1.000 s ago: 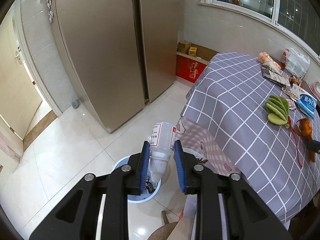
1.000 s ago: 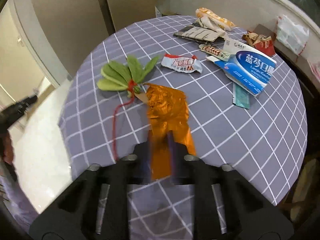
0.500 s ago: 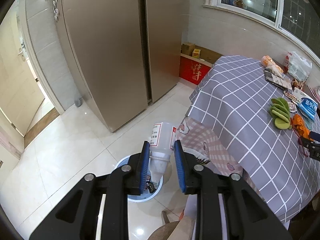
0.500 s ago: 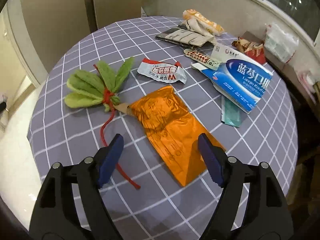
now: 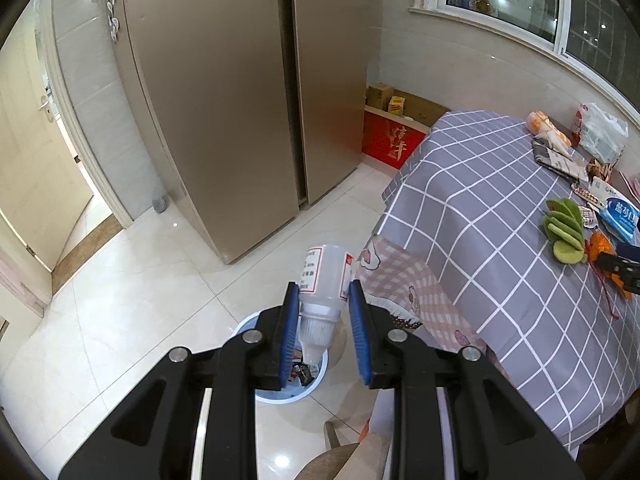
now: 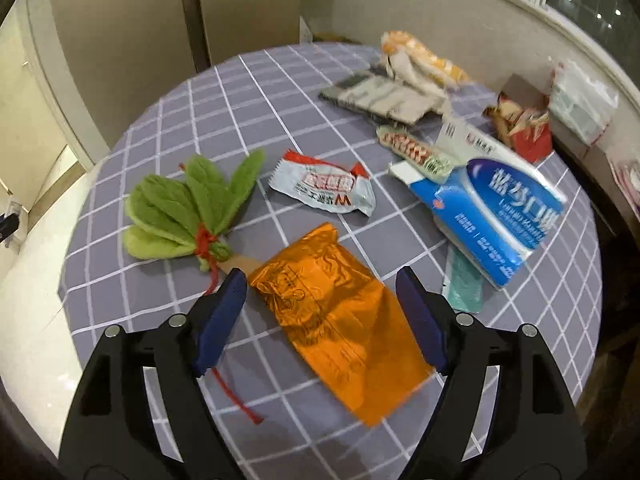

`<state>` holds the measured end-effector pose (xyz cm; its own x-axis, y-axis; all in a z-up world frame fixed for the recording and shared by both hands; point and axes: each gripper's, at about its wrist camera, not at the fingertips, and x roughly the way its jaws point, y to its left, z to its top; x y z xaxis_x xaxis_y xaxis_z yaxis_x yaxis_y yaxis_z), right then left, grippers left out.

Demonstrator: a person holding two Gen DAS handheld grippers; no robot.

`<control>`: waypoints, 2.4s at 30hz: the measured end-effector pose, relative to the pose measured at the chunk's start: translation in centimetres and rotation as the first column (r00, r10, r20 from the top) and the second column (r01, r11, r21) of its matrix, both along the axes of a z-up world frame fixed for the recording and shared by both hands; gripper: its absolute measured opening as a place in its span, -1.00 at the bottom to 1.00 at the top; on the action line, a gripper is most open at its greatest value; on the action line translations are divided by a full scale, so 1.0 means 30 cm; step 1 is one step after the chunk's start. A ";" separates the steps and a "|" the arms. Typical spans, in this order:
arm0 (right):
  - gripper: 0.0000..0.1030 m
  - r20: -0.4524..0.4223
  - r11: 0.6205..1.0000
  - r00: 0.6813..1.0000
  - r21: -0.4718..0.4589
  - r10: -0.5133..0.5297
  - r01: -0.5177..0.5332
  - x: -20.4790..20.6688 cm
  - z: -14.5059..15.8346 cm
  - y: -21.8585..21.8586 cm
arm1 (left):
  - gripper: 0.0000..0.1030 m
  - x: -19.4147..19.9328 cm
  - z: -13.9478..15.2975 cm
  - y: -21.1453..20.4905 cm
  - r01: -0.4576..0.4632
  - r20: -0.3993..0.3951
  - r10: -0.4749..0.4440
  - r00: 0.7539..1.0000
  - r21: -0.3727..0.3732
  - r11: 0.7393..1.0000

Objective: Collect trash

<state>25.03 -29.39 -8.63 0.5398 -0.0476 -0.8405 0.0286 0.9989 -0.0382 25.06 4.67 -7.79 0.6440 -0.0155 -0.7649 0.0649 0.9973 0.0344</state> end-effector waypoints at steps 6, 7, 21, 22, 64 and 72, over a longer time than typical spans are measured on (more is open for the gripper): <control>0.14 0.004 0.998 0.999 0.056 -0.032 0.032 -0.005 0.009 -0.035 | -0.52 0.000 0.004 -0.010 0.008 0.000 -0.008 1.000 0.009 1.000; 0.14 0.007 0.998 0.999 0.057 -0.033 0.033 -0.010 0.015 -0.038 | -0.52 0.001 0.006 -0.012 0.009 0.001 -0.009 1.000 0.008 1.000; 0.14 0.136 0.994 0.990 0.092 0.042 -0.054 -0.028 0.223 0.063 | -0.52 -0.026 0.068 0.047 -0.030 0.051 0.029 0.998 0.010 1.000; 0.14 0.141 0.992 0.988 0.100 0.067 -0.081 -0.017 0.230 0.096 | -0.52 -0.031 0.073 0.057 -0.038 0.054 0.037 0.998 0.011 0.999; 0.63 -0.019 0.799 0.818 0.232 0.575 -0.555 0.231 -0.019 1.117 | 0.19 -0.081 -0.067 0.486 -0.372 -0.075 0.371 0.925 0.012 0.928; 0.63 -0.038 0.801 0.813 0.204 0.581 -0.563 0.196 -0.032 1.081 | 0.25 -0.074 -0.050 0.459 -0.366 -0.065 0.366 0.929 0.012 0.931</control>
<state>30.91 3.03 -9.59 0.3401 0.3971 -0.8524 -0.5449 0.8220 0.1655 22.84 18.43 -9.28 0.5541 0.2118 -0.8051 -0.3021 0.9523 0.0426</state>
